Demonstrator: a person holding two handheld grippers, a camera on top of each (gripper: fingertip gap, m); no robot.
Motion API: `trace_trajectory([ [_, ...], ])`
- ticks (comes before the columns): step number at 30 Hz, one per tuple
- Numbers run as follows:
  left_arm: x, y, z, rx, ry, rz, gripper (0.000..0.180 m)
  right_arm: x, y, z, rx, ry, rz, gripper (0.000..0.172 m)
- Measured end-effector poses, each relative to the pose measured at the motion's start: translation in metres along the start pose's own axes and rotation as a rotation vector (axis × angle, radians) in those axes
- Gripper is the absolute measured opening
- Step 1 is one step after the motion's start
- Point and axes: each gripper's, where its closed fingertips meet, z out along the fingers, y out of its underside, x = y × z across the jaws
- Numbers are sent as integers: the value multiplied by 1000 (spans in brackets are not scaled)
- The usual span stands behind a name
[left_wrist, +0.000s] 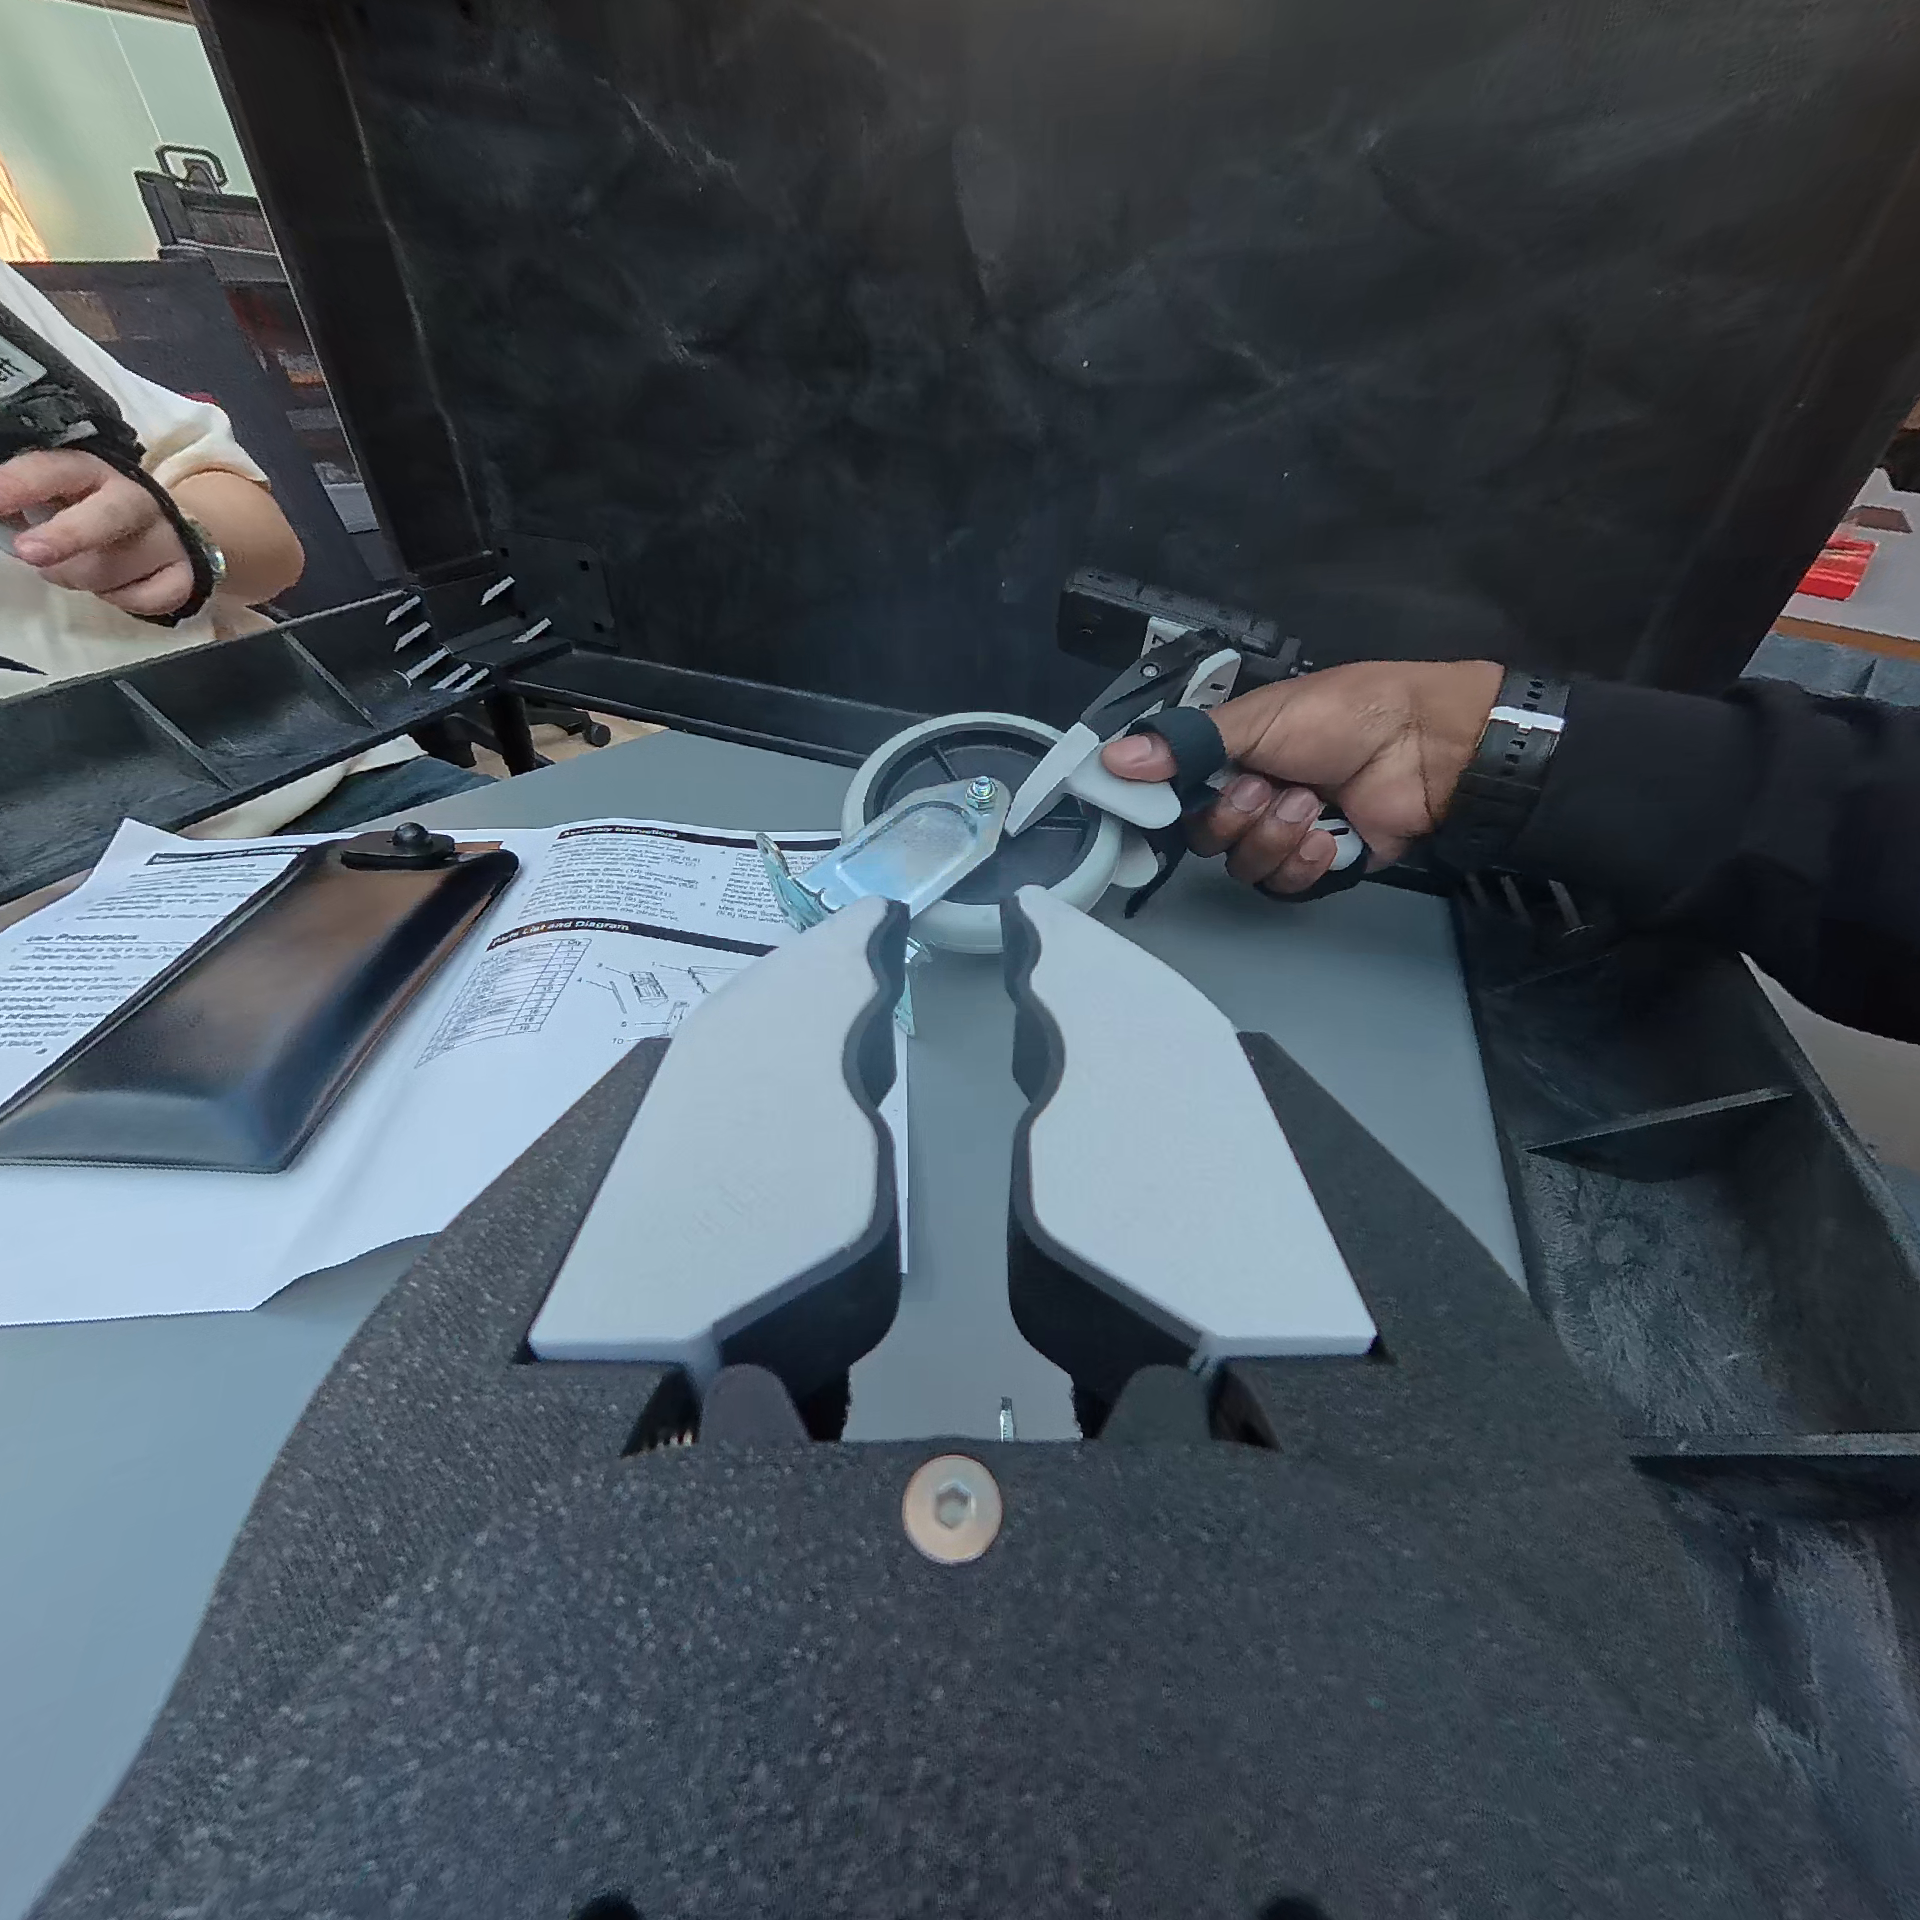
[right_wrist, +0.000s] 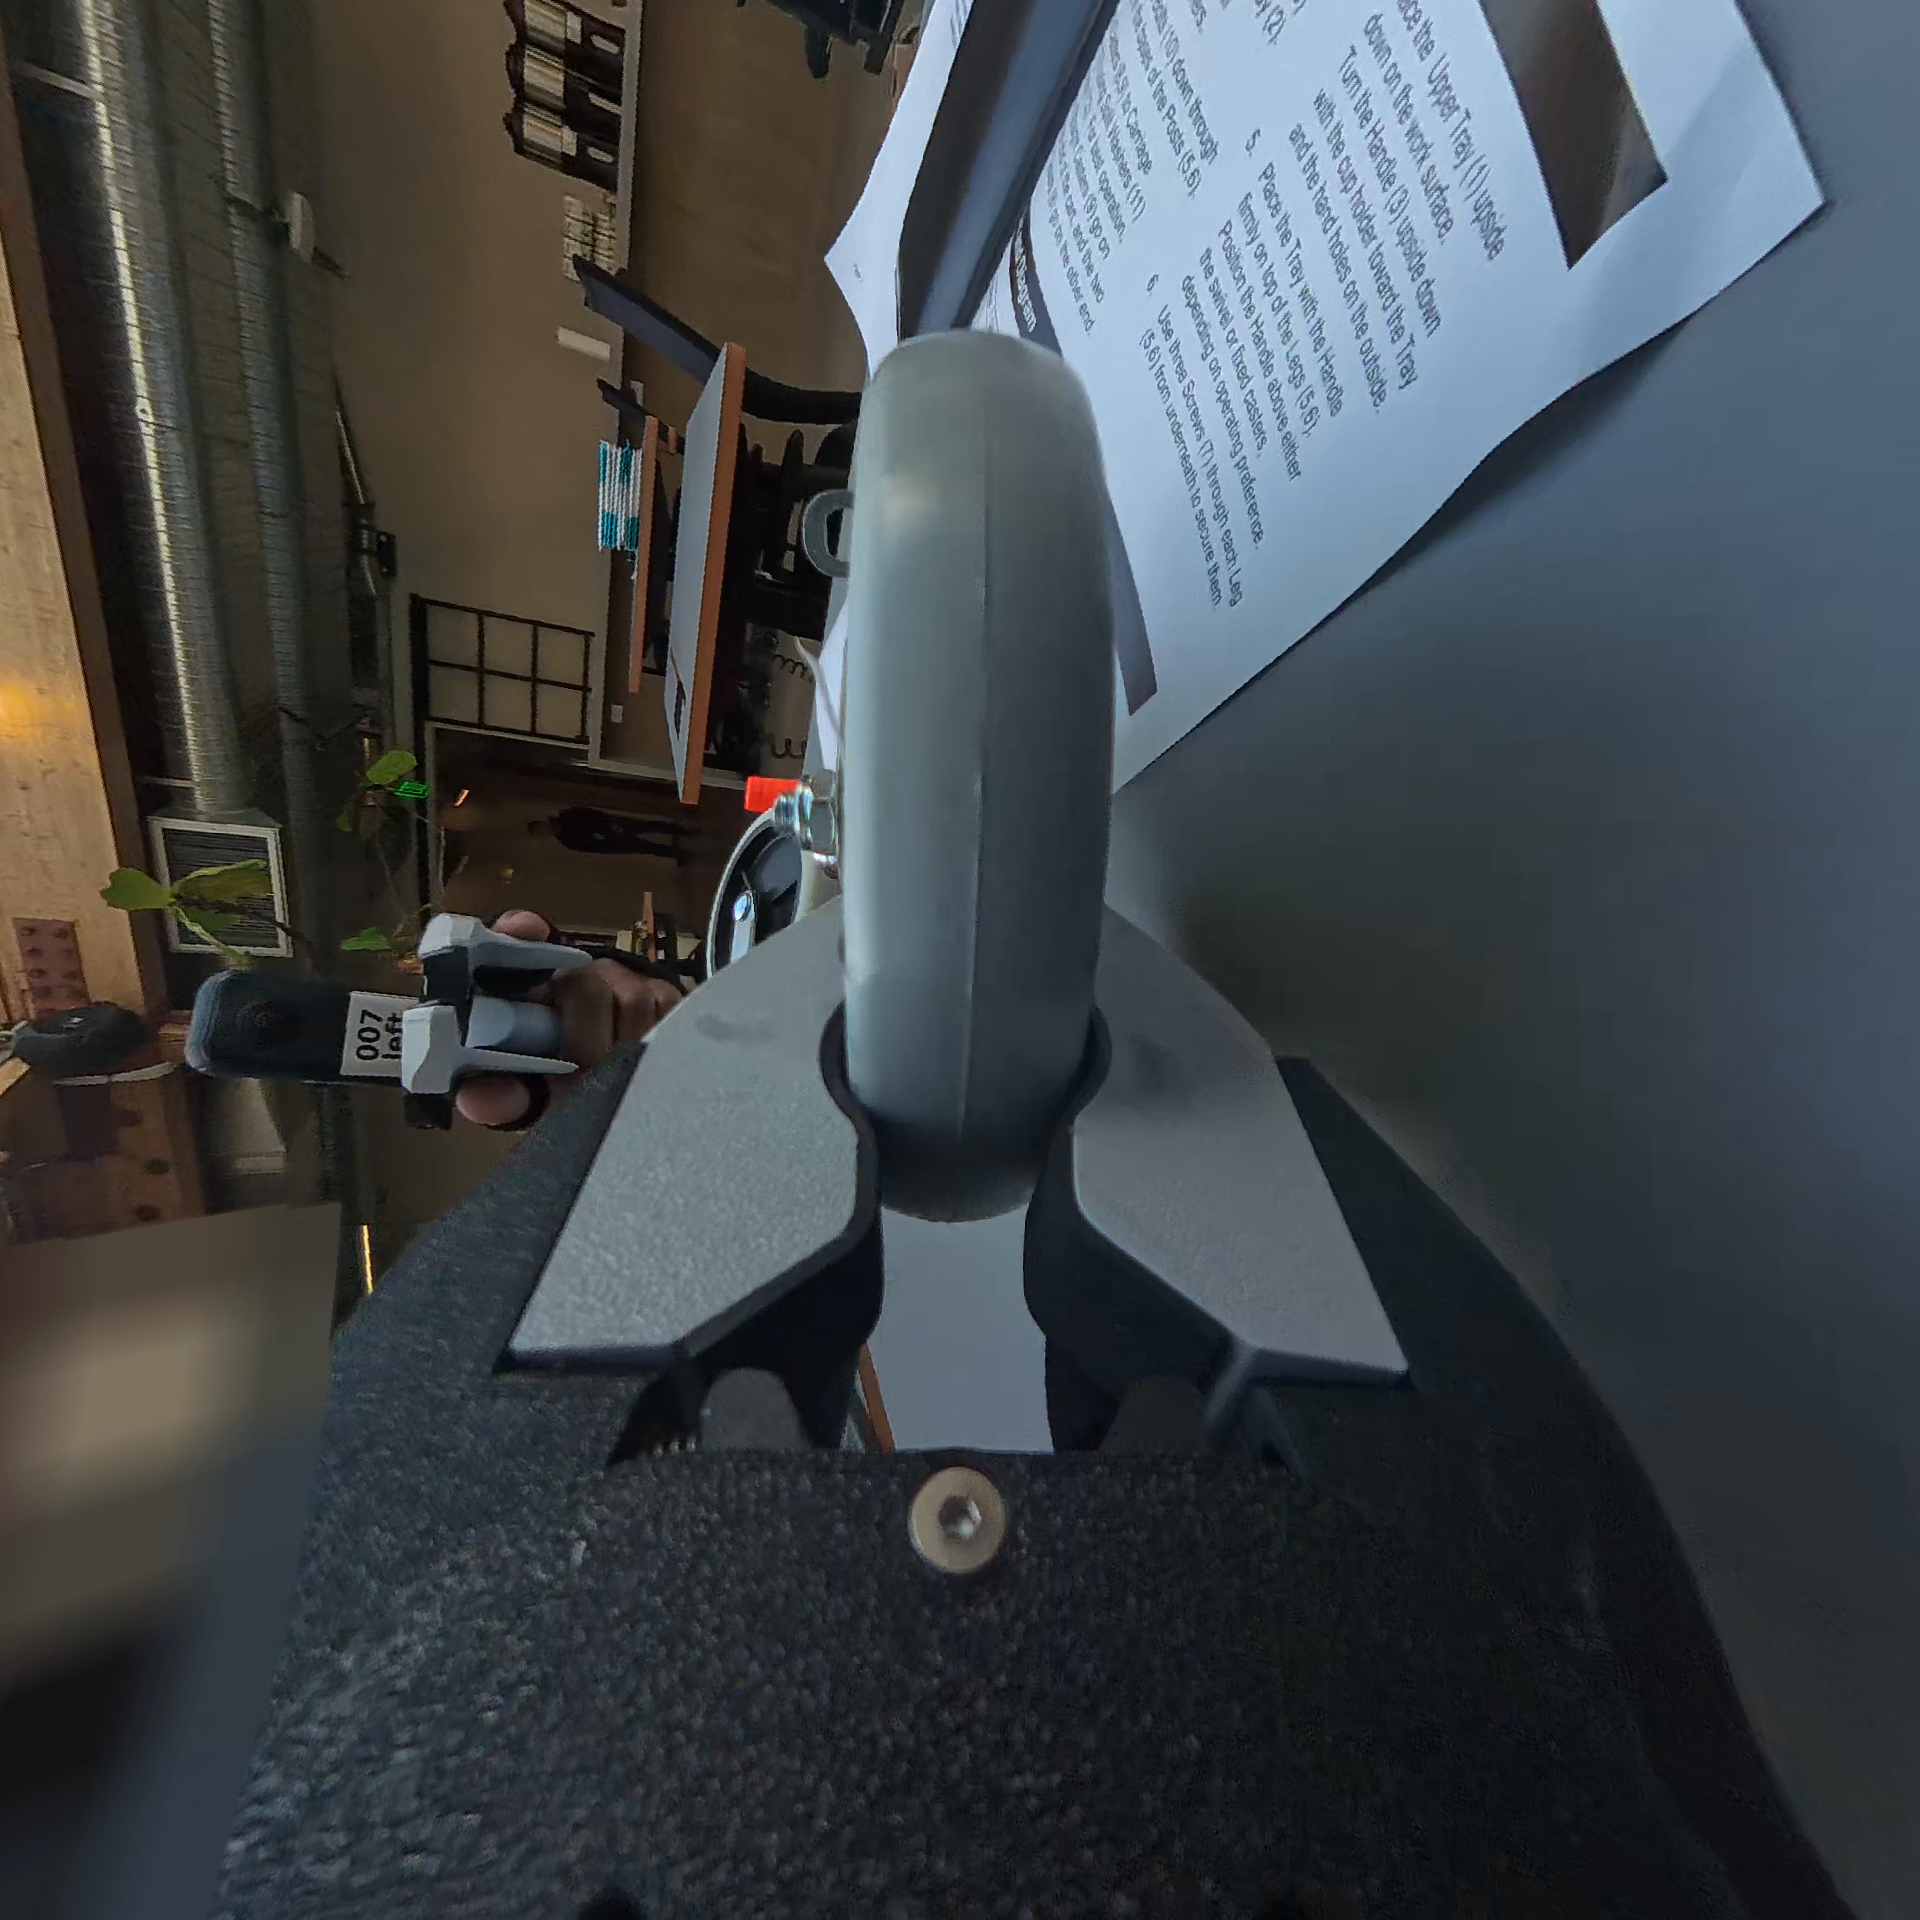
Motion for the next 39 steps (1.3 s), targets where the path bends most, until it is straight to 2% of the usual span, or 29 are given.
trace_trajectory([
  [9, 2, 3, 2, -11, 3, 8, 17, 12, 4, -3, -11, -23, 82, 33],
  [14, 3, 3, 2, -10, 3, 15, 17, 30, 12, -8, -54, 126, 28, 44],
  [23, 3, 3, 1, -9, 4, 18, 17, 35, 22, -17, -117, 269, -64, 54],
  [28, 2, 1, 0, -3, 1, 14, 17, 32, 25, -32, -131, 328, -107, 78],
  [30, 2, 0, -1, 2, 3, 11, 17, 29, 28, -42, -126, 351, -124, 81],
  [31, 2, -1, -1, 5, 4, 11, 17, 28, 29, -49, -117, 374, -146, 80],
  [33, 2, -3, -2, 14, 5, 12, 17, 9, 28, -61, -82, 350, -215, 52],
  [35, 3, -5, -3, 22, 11, 7, 17, -12, 23, -74, -33, 348, -280, 48],
  [37, 3, -8, -5, 35, 13, 1, 17, -41, 5, -76, 13, 368, -445, 32],
  [39, 4, -13, -6, 55, 19, -5, 16, -67, -24, -61, 46, 410, -605, 23],
])
